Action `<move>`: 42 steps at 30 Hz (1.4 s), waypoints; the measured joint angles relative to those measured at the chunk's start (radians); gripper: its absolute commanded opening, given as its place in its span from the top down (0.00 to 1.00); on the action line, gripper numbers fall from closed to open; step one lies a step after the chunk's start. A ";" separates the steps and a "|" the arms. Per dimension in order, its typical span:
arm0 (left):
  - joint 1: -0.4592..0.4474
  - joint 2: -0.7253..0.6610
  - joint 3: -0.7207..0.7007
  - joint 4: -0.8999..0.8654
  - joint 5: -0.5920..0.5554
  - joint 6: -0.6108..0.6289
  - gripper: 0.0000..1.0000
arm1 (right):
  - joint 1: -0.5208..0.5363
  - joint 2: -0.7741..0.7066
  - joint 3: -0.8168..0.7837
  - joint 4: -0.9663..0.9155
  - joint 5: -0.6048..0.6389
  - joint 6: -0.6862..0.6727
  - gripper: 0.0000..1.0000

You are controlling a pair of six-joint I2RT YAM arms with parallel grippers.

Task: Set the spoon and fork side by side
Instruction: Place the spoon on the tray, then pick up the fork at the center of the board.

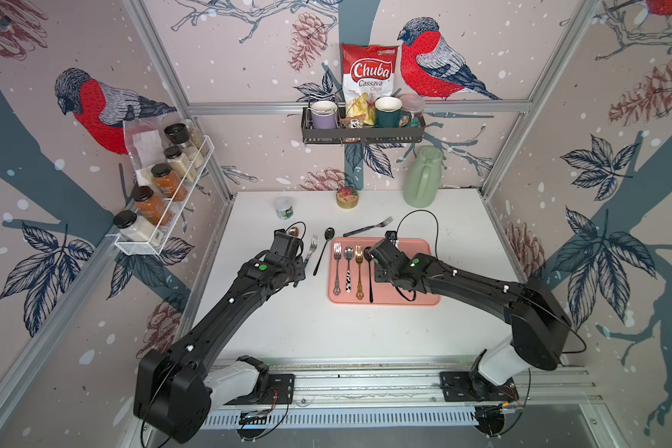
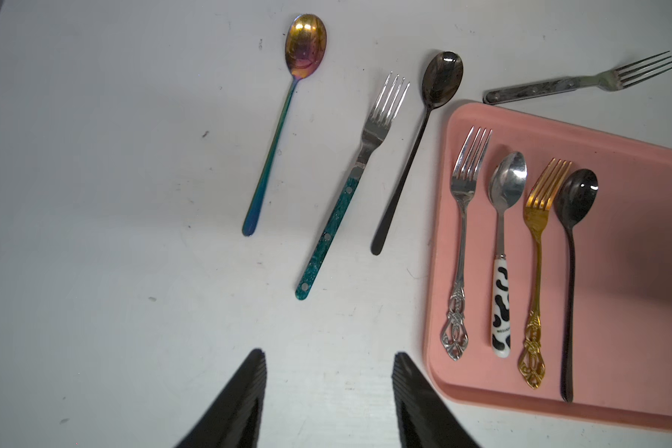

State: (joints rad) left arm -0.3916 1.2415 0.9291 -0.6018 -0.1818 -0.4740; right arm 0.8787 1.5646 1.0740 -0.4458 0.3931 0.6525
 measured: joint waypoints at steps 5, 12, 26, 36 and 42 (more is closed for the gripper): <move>0.001 0.214 0.043 0.053 0.001 0.034 0.50 | -0.016 -0.090 -0.117 0.065 -0.014 -0.031 0.52; 0.042 0.452 0.153 0.063 0.024 0.092 0.53 | -0.029 -0.157 -0.197 0.171 -0.056 -0.057 0.52; 0.068 0.639 0.264 0.066 0.076 0.151 0.66 | -0.054 -0.167 -0.225 0.230 -0.087 -0.072 0.54; 0.074 0.651 0.253 0.122 0.095 0.133 0.94 | -0.073 -0.184 -0.248 0.259 -0.109 -0.051 0.54; 0.074 0.615 0.241 0.094 0.074 0.106 0.98 | -0.087 -0.192 -0.262 0.262 -0.121 -0.050 0.54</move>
State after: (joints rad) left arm -0.3172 1.8568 1.1698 -0.5076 -0.1081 -0.3683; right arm 0.7918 1.3731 0.8120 -0.1841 0.2718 0.6029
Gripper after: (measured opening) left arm 0.080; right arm 0.462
